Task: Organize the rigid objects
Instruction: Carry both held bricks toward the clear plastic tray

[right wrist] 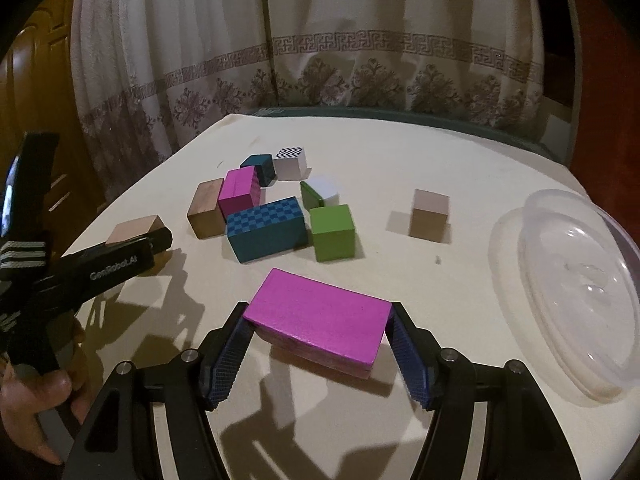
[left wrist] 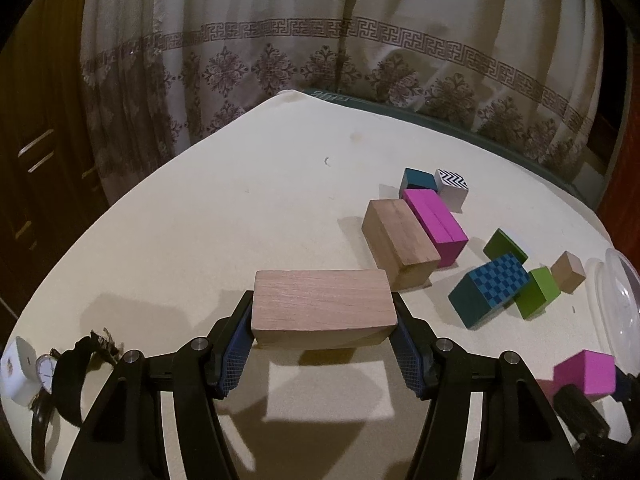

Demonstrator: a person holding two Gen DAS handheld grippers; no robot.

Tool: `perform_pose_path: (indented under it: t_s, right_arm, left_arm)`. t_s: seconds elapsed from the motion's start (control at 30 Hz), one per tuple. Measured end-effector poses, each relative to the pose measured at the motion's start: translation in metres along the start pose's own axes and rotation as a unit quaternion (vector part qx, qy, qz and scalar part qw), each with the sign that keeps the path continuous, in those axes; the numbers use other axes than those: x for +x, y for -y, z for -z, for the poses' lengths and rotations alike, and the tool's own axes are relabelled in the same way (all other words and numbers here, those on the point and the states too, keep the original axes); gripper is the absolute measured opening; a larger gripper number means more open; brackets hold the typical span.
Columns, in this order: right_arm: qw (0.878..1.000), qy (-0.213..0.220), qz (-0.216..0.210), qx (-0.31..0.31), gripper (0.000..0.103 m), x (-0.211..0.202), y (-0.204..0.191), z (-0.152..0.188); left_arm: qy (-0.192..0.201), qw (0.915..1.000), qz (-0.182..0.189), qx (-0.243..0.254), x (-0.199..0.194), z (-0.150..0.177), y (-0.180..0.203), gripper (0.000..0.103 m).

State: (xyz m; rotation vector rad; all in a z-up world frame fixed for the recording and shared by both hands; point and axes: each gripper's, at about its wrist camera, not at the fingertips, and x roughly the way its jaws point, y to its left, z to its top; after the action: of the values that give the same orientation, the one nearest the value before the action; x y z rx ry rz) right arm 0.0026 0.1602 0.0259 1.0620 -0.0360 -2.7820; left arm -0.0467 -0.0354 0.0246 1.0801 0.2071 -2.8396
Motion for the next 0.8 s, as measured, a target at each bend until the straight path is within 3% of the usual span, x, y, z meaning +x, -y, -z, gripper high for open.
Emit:
perform_pose_path:
  t_s: [0.43, 0.8]
  right_arm:
    - [0.999, 0.027, 0.006, 0.026, 0.07, -0.034, 0.027, 0.011]
    - [0.996, 0.058, 0.037, 0.057, 0.07, -0.064, 0.067, 0.019]
  left_arm:
    - [0.002, 0.9993, 0.012, 0.035, -0.02, 0.011, 0.027, 0.064]
    - [0.017, 0.9975, 0.018, 0.066, -0.038, 0.011, 0.057, 0.064]
